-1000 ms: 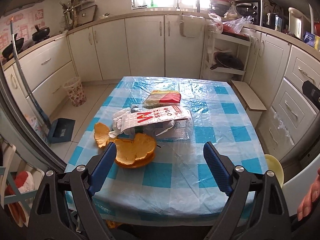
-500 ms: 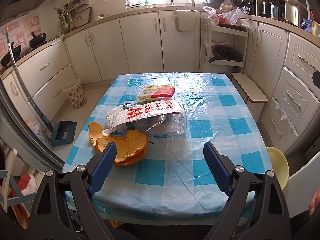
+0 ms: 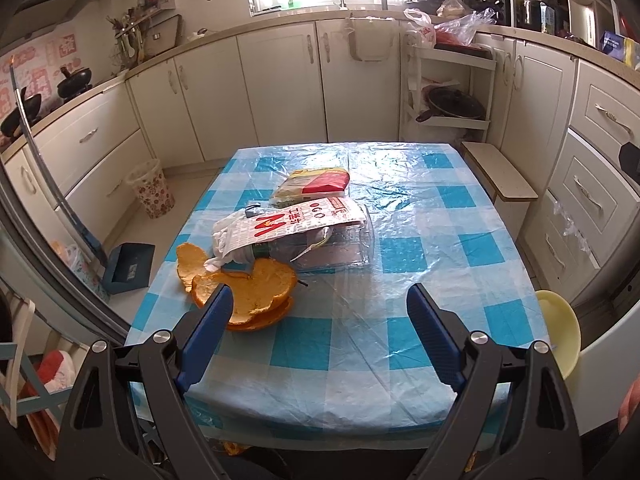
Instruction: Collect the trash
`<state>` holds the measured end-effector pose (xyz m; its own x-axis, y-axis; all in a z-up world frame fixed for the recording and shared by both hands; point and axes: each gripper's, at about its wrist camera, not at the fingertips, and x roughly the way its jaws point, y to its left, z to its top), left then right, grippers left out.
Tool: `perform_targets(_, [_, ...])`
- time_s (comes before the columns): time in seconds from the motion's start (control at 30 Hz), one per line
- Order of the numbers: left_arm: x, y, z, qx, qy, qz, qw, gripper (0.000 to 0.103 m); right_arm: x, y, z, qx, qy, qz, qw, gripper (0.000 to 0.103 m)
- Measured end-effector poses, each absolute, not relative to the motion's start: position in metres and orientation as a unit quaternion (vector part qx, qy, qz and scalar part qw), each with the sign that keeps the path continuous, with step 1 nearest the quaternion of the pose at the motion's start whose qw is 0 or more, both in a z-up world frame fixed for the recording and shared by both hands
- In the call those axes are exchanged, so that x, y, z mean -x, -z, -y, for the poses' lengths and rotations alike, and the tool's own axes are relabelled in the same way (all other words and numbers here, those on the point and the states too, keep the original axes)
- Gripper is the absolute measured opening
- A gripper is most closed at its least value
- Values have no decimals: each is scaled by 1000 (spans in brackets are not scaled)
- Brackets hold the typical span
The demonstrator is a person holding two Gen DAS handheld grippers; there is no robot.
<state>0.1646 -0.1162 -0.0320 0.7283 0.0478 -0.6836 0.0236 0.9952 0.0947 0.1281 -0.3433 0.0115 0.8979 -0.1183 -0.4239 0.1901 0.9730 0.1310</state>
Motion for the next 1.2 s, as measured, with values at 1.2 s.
perform_targets(1.2, [-186,44,32,32,-23,-429,902,85,-154,-6,291,-65,15,-236,970,95])
